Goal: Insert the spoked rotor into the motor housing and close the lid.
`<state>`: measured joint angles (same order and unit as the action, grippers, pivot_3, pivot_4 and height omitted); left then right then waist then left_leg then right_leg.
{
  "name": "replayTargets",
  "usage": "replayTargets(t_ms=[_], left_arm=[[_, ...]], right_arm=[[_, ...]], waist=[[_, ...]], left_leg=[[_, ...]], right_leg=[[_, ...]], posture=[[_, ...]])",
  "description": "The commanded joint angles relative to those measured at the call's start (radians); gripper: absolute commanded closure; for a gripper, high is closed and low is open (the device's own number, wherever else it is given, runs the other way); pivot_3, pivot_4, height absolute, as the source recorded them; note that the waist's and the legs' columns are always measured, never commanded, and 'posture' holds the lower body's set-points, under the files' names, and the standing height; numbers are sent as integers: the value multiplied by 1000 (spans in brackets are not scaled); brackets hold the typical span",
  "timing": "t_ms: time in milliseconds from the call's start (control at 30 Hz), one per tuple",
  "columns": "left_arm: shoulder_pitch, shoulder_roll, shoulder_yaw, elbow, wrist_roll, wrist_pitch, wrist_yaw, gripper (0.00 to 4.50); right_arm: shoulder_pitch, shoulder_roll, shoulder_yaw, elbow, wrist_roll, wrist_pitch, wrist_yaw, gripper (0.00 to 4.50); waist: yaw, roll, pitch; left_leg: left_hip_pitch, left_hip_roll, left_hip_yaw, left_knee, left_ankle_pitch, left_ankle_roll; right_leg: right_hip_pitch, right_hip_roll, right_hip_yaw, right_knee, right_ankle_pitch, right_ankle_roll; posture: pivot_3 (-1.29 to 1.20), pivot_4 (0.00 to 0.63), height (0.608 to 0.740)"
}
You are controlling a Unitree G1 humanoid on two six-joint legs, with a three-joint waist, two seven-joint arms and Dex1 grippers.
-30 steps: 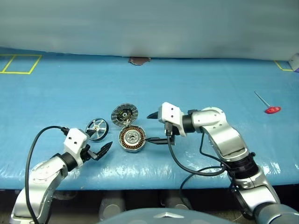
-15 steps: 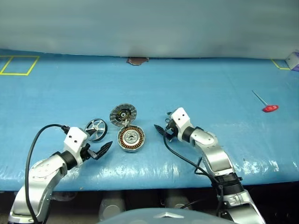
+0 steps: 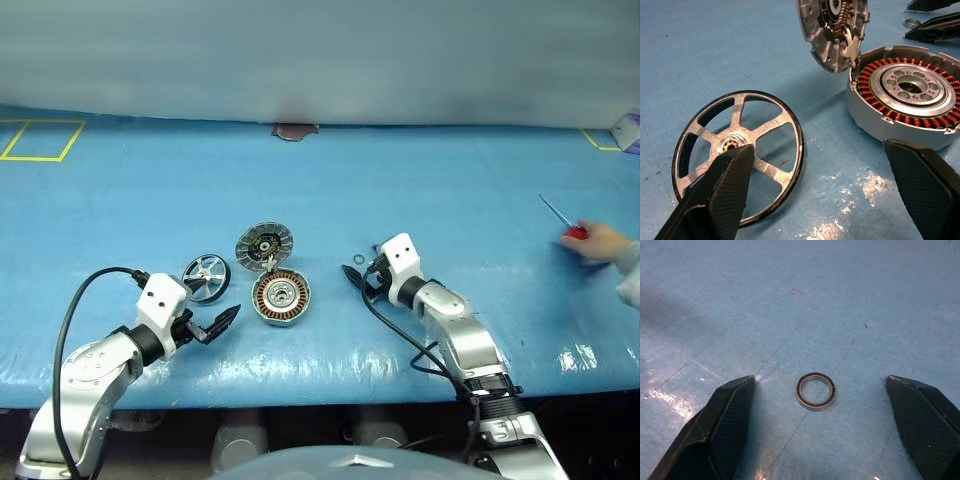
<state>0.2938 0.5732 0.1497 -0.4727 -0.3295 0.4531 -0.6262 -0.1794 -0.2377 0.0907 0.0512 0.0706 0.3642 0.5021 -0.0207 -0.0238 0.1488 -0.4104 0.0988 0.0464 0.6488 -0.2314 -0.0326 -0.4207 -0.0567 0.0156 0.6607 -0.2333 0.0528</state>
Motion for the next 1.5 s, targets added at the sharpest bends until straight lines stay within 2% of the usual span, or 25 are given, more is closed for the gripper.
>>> replayTargets(t_ms=[33,200,300,567,833,1033,1500], left_arm=[[-4,3,9,-33,-9,-3,2,0],[-3,3,9,-35,-8,-1,4,0],[-3,3,9,-36,-8,-1,5,0],[0,4,11,-37,-10,-3,8,0],[24,2,25,-52,-11,-19,12,0],[42,1,34,-62,-13,-24,16,0],[43,-6,36,-60,-11,-31,19,0]], right_arm=[[27,10,13,9,29,73,10,1315],[29,23,32,-25,41,100,7,2942],[35,24,44,-77,49,116,9,3748],[49,-30,119,-298,43,161,45,3746],[-25,-64,246,-515,62,251,100,3746],[-57,-19,332,-462,56,245,99,3746],[-54,36,355,-340,69,209,96,3746]], waist=[[-1,-1,-1],[-3,-3,-2],[-4,-3,-2],[-3,-2,-1],[-3,-2,-1],[1,-2,-1],[1,-2,-1]], left_leg=[[1,0,0,0,0,0],[6,0,0,0,0,0],[7,0,0,0,0,0],[5,0,0,-2,0,0],[4,0,0,-2,0,0],[-1,0,0,-1,0,0],[-3,0,0,-1,0,0]], right_leg=[[1,0,0,0,0,0],[6,0,0,-1,-1,0],[6,0,0,0,-2,1],[4,0,0,-1,-2,-1],[3,0,0,-1,-2,0],[-2,0,0,-1,-1,-1],[-4,0,0,-1,-1,-1]], posture=[[0,150,740],[0,150,740],[0,150,740],[0,150,740],[0,150,740],[0,150,740],[0,150,740]])
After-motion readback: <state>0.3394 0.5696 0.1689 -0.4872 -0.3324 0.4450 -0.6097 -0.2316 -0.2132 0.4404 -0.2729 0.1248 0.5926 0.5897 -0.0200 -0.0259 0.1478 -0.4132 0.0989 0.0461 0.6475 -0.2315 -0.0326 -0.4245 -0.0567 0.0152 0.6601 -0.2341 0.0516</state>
